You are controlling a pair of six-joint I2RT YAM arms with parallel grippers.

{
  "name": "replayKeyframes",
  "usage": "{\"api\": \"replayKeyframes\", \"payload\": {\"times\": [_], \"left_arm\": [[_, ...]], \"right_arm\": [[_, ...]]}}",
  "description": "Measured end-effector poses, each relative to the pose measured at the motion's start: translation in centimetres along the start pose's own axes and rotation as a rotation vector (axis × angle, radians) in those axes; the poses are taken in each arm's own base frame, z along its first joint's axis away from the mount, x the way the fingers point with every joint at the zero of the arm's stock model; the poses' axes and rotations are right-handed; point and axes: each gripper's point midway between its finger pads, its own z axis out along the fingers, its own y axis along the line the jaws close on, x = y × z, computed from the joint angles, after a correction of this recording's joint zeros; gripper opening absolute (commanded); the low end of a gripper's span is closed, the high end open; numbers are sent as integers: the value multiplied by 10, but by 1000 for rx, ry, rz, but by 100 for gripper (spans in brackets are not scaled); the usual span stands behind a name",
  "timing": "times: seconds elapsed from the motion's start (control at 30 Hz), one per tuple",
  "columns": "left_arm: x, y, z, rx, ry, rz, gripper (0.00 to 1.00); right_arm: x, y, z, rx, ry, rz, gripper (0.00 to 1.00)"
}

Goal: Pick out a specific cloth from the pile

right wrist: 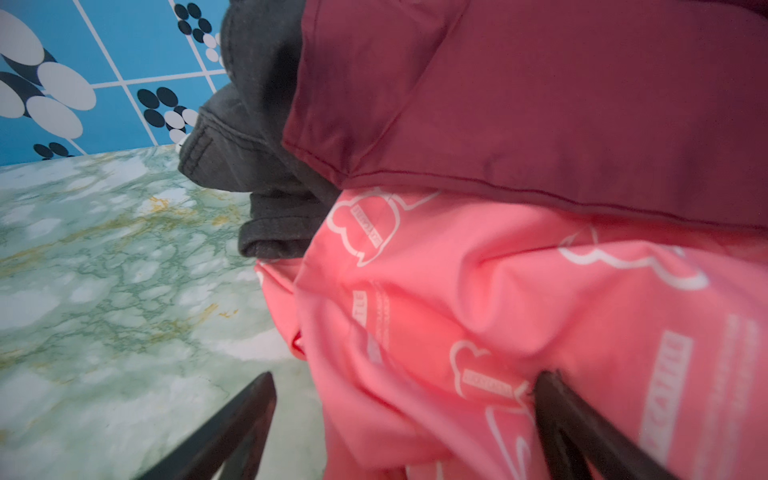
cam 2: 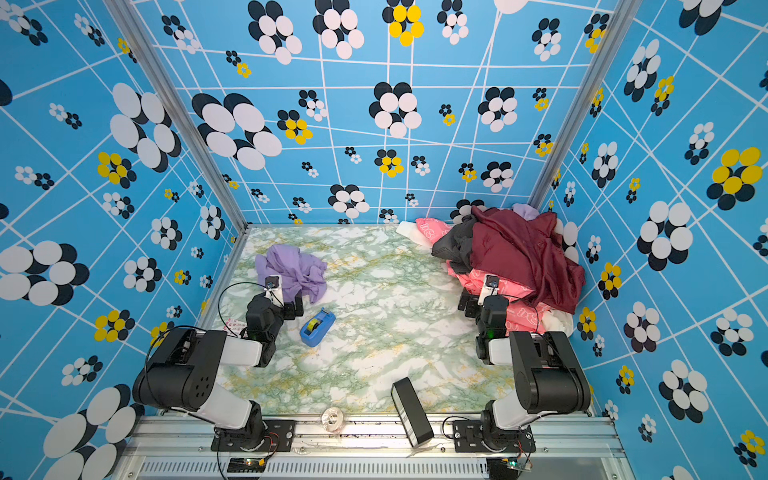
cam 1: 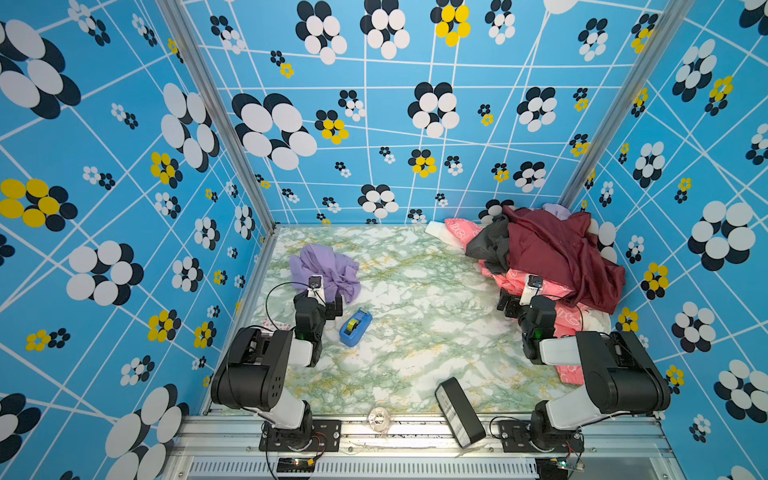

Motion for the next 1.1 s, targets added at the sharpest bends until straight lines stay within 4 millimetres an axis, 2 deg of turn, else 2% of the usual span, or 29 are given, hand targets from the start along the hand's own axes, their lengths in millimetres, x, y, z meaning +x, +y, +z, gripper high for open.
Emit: {"api": "replayKeyframes", "payload": {"times": [0.3, 0.5, 1.1], "left_arm": [[1, 10, 6, -18, 36, -35, 99], [3, 10, 6, -15, 44, -41, 99], [4, 10, 6, -15, 47, -40, 99]], "right_arm": [[0, 15, 0, -93, 7, -51, 99], [-6, 12, 6, -62, 13, -44, 99], [-3, 7, 7, -31, 25, -46, 99]]}}
